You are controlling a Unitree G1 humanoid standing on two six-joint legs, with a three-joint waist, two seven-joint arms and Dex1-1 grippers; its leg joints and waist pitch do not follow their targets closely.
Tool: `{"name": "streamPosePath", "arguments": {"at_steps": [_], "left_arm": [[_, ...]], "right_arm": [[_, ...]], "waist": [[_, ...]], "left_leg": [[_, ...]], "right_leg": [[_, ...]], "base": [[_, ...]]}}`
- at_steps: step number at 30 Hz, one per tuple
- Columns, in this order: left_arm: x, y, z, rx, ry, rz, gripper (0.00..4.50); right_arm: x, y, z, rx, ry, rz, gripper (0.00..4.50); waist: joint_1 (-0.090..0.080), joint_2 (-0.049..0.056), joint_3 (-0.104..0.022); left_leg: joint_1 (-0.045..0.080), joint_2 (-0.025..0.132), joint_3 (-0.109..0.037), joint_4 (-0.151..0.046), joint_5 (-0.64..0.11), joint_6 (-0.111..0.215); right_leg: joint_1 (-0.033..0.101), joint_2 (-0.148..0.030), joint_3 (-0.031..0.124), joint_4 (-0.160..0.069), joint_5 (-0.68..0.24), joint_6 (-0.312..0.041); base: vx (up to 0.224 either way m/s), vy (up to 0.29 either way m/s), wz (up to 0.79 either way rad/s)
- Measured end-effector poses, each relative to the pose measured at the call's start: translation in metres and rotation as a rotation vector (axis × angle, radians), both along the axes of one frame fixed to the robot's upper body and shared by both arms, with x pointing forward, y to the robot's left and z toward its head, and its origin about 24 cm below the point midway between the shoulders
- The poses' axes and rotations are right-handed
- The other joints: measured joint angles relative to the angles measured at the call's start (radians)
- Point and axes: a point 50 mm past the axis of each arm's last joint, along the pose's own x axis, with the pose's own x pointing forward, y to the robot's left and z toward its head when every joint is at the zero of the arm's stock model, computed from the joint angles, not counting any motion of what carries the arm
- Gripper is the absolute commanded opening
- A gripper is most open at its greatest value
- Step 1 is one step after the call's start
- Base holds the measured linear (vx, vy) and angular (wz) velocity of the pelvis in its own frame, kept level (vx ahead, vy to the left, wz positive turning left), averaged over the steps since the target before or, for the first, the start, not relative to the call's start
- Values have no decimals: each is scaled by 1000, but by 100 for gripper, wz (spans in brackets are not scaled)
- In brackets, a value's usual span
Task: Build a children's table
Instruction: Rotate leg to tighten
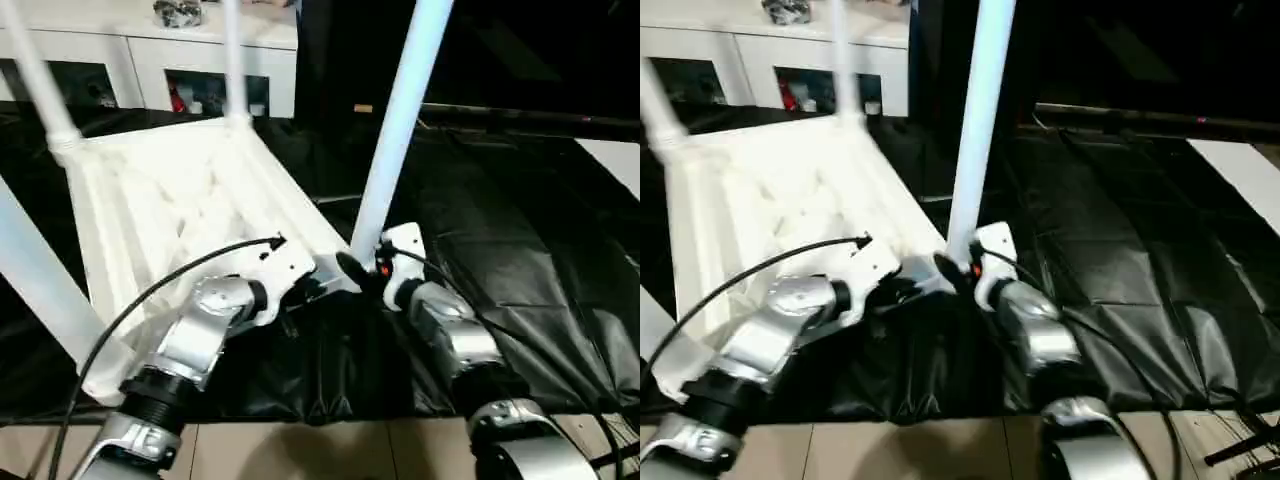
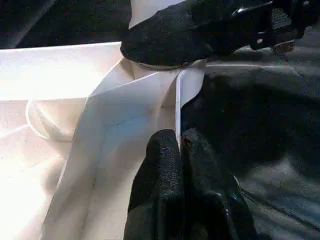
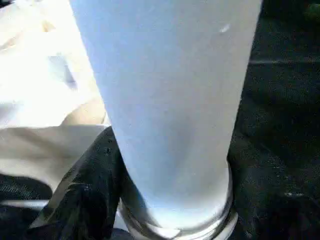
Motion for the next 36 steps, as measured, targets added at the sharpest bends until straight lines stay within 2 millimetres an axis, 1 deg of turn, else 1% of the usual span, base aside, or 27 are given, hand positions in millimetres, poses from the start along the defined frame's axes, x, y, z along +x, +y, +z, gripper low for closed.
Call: {"name": "streamPosePath", "arguments": {"at_steps": [2, 4, 6, 7, 8, 9, 15, 21, 23, 24, 26, 27, 28, 29, 33, 35, 36], "left_arm": [[0, -1, 1, -3, -4, -2, 0], [0, -2, 1, -3, -6, -7, 0], [-1, -4, 2, -3, -6, -16, 0], [-1, -4, 2, -4, -5, -21, 0], [-2, -4, 2, -3, -4, -32, 0], [-2, -3, 2, -3, -1, -50, 0], [-10, 11, 5, -5, 30, -186, 0], [-17, 20, 6, 3, 61, -299, 0], [-19, 25, 7, 8, 79, -338, 0], [-19, 27, 8, 10, 84, -349, 0], [-21, 31, 9, 11, 100, -377, 0], [-22, 32, 9, 13, 106, -388, 0], [-22, 33, 9, 15, 111, -401, 0], [-23, 33, 9, 16, 114, -408, 0], [-24, 32, 9, 16, 121, -429, 0], [-24, 32, 8, 17, 120, -432, 0], [-24, 32, 8, 17, 120, -433, 0]], "right_arm": [[0, 0, 0, -6, -11, -1, 340], [0, 0, 1, -8, -17, 5, 346], [0, -1, 1, -11, -19, 14, 372], [0, -3, 1, -13, -20, 22, 384], [0, -5, 2, -22, -24, 48, 384], [-1, -8, 2, -39, -29, 93, 394], [-12, -26, 7, -102, -40, 399, 394], [-22, -40, 12, -156, -16, 632, 394], [-25, -43, 13, -157, 5, 707, 394], [-27, -43, 14, -154, 12, 729, 369], [-29, -44, 15, -156, 27, 781, 362], [-30, -44, 15, -156, 34, 799, 350], [-31, -45, 16, -156, 40, 819, 350], [-32, -45, 16, -155, 47, 829, 327], [-34, -47, 15, -164, 55, 846, 314], [-35, -47, 15, -166, 52, 847, 286], [-36, -47, 15, -166, 51, 846, 286]], "waist": [[3, 0, 0], [10, 0, 0], [18, 2, 0], [18, 3, 0], [19, 4, 0], [21, 5, 1], [31, 13, 5], [38, 12, 5], [40, 8, 5], [42, 6, 5], [45, 5, 5], [46, 5, 5], [48, 5, 5], [50, 5, 5], [52, 5, 5], [52, 5, 5], [52, 5, 5]], "left_leg": [[0, 0, 1, -4, 0, 0], [0, 0, 1, -8, 0, 0], [1, 1, 1, -9, 0, -1], [0, 1, 1, -9, 0, -1], [0, 1, 1, -9, 0, -1], [0, 1, 0, -9, 0, -1], [0, 1, 1, -5, 0, 0], [0, 1, 1, -4, 0, 0], [0, 2, 1, -4, 0, 0], [-1, 2, 1, -3, 0, 0], [-1, 2, 1, -2, 0, 0], [-1, 2, 1, -2, 0, 0], [-1, 2, 1, -1, 0, 0], [-1, 3, 1, 0, 0, 0], [-1, 3, 1, 1, 0, 0], [-1, 3, 1, 0, 0, 0], [-1, 3, 1, 0, 0, 0]], "right_leg": [[-1, 0, 0, 1, 1, -1], [-2, 1, 0, 1, 1, -1], [-2, 2, -1, 0, 3, -6], [-2, 2, -1, 0, 3, -6], [-2, 2, -1, 0, 3, -6], [-2, 2, -1, 0, 3, -6], [-1, 1, 0, -1, 4, -6], [-1, 1, 0, 0, 4, -6], [-1, 1, 0, 0, 4, -6], [-1, 1, 0, 0, 4, -6], [-1, 1, 0, 0, 4, -6], [-1, 1, 0, 0, 4, -6], [0, 1, 0, 0, 3, -6], [0, 1, 0, 0, 3, -6], [2, 1, 1, 0, 3, -6], [2, 1, 1, 0, 3, -6], [2, 1, 1, 0, 3, -6]], "base": [[0, 0, 0], [0, 0, 0], [0, 0, 0], [0, 0, 0], [0, 0, 0], [0, 0, 0], [0, 0, 0], [0, 0, 0], [0, 0, 0], [0, 0, 0], [0, 0, 0], [0, 0, 0], [0, 0, 0], [0, 0, 0], [0, 0, 0], [0, 0, 0], [0, 0, 0]]}}
